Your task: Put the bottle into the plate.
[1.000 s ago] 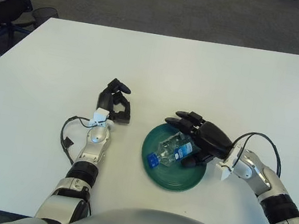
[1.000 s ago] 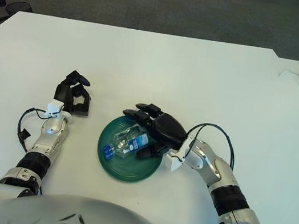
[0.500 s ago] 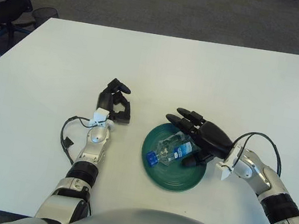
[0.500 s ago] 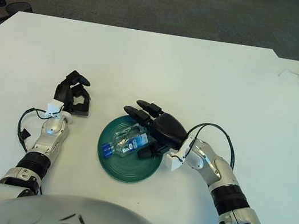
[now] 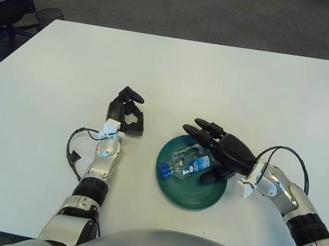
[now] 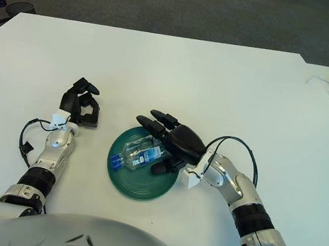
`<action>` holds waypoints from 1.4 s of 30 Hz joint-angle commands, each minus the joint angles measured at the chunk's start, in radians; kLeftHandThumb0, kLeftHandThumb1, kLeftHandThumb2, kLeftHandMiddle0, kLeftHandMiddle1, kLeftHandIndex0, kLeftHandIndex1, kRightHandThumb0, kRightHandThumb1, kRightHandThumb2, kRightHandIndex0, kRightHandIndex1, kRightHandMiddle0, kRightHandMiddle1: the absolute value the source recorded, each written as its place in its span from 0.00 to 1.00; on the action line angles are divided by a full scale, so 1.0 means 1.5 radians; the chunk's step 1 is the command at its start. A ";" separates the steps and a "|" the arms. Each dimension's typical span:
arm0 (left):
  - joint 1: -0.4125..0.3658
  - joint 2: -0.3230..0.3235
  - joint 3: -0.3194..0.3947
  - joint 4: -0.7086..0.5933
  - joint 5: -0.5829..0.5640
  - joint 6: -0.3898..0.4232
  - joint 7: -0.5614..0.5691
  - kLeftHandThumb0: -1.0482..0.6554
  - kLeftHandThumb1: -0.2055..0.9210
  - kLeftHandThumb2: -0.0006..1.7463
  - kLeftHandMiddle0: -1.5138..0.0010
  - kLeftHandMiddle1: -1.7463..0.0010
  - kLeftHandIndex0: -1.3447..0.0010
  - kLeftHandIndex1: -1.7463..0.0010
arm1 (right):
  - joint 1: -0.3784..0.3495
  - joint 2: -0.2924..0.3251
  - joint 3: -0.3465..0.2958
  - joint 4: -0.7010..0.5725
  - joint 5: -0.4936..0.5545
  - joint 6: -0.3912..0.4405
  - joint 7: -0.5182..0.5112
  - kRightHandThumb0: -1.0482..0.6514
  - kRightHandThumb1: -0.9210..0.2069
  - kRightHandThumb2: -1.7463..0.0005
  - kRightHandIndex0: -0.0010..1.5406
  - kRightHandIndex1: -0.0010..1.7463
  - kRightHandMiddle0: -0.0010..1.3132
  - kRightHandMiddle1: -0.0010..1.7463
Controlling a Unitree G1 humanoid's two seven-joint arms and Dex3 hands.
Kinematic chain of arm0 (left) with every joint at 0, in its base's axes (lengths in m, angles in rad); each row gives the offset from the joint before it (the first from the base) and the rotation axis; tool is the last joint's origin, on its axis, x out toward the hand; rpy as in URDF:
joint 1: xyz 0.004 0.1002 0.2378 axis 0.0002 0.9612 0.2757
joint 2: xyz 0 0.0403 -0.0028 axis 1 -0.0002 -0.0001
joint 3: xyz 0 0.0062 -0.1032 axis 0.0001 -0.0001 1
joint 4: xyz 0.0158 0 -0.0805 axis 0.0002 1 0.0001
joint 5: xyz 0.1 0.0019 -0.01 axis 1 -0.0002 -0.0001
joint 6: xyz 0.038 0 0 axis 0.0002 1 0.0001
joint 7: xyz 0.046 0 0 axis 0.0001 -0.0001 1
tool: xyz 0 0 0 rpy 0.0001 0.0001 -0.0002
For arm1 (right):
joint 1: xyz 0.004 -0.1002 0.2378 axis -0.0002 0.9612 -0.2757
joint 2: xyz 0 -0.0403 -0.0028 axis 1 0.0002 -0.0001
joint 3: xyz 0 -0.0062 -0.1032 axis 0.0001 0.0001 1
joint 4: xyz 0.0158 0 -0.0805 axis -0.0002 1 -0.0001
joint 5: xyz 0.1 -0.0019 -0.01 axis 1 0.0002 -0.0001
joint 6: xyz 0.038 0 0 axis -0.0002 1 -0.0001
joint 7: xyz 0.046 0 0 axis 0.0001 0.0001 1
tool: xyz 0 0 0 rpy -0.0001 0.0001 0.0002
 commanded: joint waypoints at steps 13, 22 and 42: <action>0.049 -0.008 -0.006 0.016 0.000 0.033 -0.001 0.61 0.12 1.00 0.40 0.03 0.48 0.00 | 0.004 -0.085 -0.078 -0.085 0.181 0.051 0.131 0.00 0.00 0.67 0.00 0.00 0.00 0.00; 0.042 -0.006 -0.004 0.024 -0.007 0.035 -0.010 0.61 0.11 1.00 0.39 0.04 0.48 0.00 | 0.003 -0.111 -0.119 -0.179 0.317 0.129 0.230 0.00 0.00 0.71 0.00 0.00 0.00 0.00; 0.014 -0.005 -0.003 0.061 0.008 0.023 0.019 0.61 0.10 1.00 0.39 0.04 0.48 0.00 | -0.017 -0.013 -0.251 -0.075 0.703 0.105 0.389 0.00 0.00 0.82 0.04 0.01 0.00 0.24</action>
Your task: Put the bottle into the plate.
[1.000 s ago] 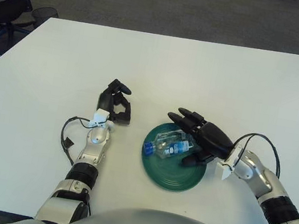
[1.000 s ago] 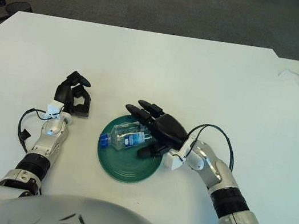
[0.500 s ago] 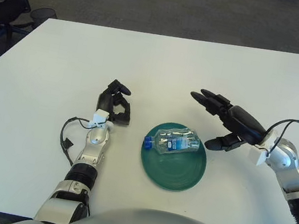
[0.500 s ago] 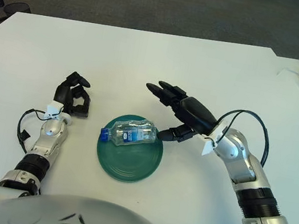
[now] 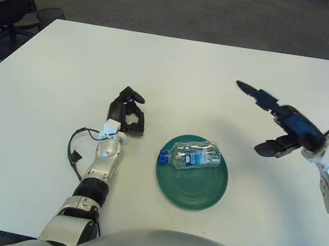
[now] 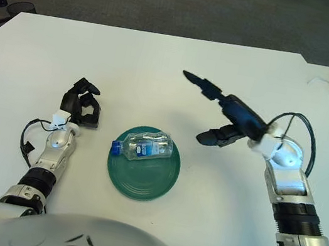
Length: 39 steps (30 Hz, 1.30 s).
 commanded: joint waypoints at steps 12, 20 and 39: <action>0.024 -0.004 -0.006 0.057 0.007 0.018 0.004 0.61 0.10 1.00 0.38 0.06 0.48 0.00 | -0.086 0.104 -0.069 0.162 0.144 0.407 -0.057 0.15 0.02 0.75 0.20 0.19 0.10 0.70; 0.028 -0.004 -0.003 0.059 -0.004 0.009 -0.010 0.61 0.10 1.00 0.38 0.06 0.47 0.00 | -0.069 0.183 -0.133 0.139 0.247 0.385 0.065 0.26 0.09 0.62 0.20 0.41 0.13 0.76; 0.031 0.000 0.003 0.073 -0.026 -0.005 -0.039 0.61 0.10 1.00 0.38 0.06 0.47 0.00 | -0.076 0.393 -0.164 0.500 0.014 -0.035 -0.028 0.23 0.23 0.54 0.15 0.63 0.00 0.74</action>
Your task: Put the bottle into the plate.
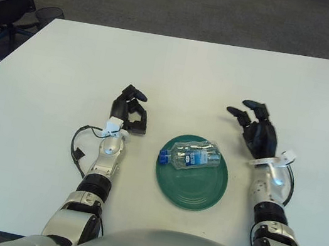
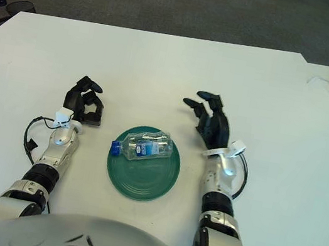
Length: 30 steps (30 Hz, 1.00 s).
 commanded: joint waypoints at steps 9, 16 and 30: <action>0.054 0.000 -0.002 0.032 0.001 0.009 -0.009 0.61 0.11 1.00 0.39 0.04 0.48 0.00 | 0.031 0.045 -0.004 0.053 -0.088 -0.123 -0.100 0.28 0.34 0.47 0.14 0.63 0.00 0.75; 0.055 0.000 -0.002 0.026 0.007 0.012 -0.004 0.61 0.10 1.00 0.38 0.06 0.47 0.00 | 0.042 0.052 0.005 0.061 -0.124 -0.125 -0.148 0.33 0.37 0.43 0.16 0.63 0.00 0.75; 0.047 0.003 0.008 0.047 -0.033 -0.003 -0.059 0.61 0.11 0.99 0.39 0.05 0.48 0.00 | 0.051 0.055 0.021 0.082 -0.171 -0.138 -0.207 0.38 0.41 0.38 0.16 0.65 0.01 0.76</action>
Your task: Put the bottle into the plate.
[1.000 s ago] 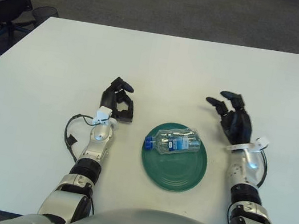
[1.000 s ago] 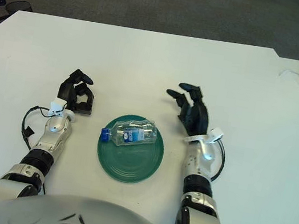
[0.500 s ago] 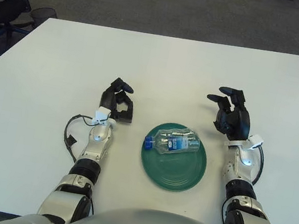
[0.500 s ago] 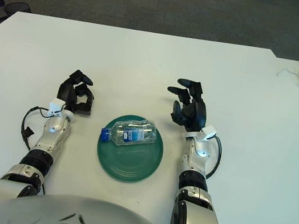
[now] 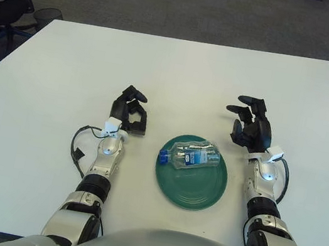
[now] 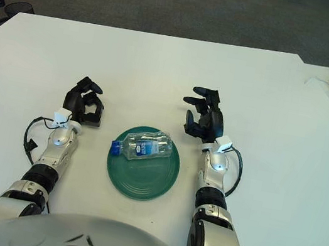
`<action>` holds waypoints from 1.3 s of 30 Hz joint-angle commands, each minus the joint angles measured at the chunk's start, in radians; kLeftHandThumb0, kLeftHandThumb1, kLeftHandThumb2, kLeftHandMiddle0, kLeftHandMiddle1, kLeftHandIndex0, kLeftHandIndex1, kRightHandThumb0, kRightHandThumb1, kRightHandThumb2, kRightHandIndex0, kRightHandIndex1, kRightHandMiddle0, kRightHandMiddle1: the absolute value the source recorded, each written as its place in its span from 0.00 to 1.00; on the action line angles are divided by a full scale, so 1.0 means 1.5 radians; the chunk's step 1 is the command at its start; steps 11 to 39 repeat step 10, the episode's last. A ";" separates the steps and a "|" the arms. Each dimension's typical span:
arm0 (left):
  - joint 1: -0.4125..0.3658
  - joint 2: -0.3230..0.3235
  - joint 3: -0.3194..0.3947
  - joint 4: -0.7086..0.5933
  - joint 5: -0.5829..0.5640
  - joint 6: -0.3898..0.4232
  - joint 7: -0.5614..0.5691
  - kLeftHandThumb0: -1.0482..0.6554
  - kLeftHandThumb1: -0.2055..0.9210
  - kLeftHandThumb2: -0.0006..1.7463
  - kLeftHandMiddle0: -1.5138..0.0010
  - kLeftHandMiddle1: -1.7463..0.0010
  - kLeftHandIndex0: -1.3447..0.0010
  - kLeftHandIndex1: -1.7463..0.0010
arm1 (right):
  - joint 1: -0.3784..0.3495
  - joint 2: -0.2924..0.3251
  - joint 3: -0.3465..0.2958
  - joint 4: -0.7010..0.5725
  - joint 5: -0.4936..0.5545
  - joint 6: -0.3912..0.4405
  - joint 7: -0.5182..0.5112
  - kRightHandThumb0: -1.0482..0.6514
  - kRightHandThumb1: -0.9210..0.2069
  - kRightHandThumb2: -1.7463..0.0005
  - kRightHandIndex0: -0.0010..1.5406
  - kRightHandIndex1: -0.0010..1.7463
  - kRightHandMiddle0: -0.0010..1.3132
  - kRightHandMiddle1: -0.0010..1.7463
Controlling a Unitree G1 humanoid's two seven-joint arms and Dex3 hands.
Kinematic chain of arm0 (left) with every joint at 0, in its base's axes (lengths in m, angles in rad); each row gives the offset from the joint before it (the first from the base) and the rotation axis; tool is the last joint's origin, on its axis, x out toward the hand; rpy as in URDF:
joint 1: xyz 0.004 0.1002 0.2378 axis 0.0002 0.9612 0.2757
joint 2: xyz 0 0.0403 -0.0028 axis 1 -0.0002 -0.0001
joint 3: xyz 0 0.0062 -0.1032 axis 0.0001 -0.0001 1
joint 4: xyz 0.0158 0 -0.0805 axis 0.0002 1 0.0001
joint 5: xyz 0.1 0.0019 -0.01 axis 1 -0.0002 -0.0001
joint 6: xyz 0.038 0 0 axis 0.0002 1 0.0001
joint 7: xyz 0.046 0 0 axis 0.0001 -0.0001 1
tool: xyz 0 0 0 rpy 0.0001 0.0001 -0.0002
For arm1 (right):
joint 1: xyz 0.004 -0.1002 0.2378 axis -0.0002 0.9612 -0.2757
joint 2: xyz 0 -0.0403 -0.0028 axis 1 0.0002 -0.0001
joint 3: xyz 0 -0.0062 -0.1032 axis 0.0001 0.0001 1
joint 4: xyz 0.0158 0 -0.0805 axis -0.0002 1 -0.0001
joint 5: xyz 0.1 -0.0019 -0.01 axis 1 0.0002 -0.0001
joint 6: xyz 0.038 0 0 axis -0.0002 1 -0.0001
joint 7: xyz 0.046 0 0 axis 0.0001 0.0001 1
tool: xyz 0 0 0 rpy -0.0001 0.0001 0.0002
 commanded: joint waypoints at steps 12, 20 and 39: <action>0.044 0.000 0.006 0.045 -0.013 0.007 -0.028 0.61 0.13 0.98 0.40 0.04 0.49 0.00 | 0.067 0.023 0.013 0.046 -0.028 -0.027 -0.043 0.37 0.41 0.37 0.15 0.64 0.01 0.77; 0.044 0.000 0.006 0.045 -0.013 0.007 -0.028 0.61 0.13 0.98 0.40 0.04 0.49 0.00 | 0.067 0.023 0.013 0.046 -0.028 -0.027 -0.043 0.37 0.41 0.37 0.15 0.64 0.01 0.77; 0.044 0.000 0.006 0.045 -0.013 0.007 -0.028 0.61 0.13 0.98 0.40 0.04 0.49 0.00 | 0.067 0.023 0.013 0.046 -0.028 -0.027 -0.043 0.37 0.41 0.37 0.15 0.64 0.01 0.77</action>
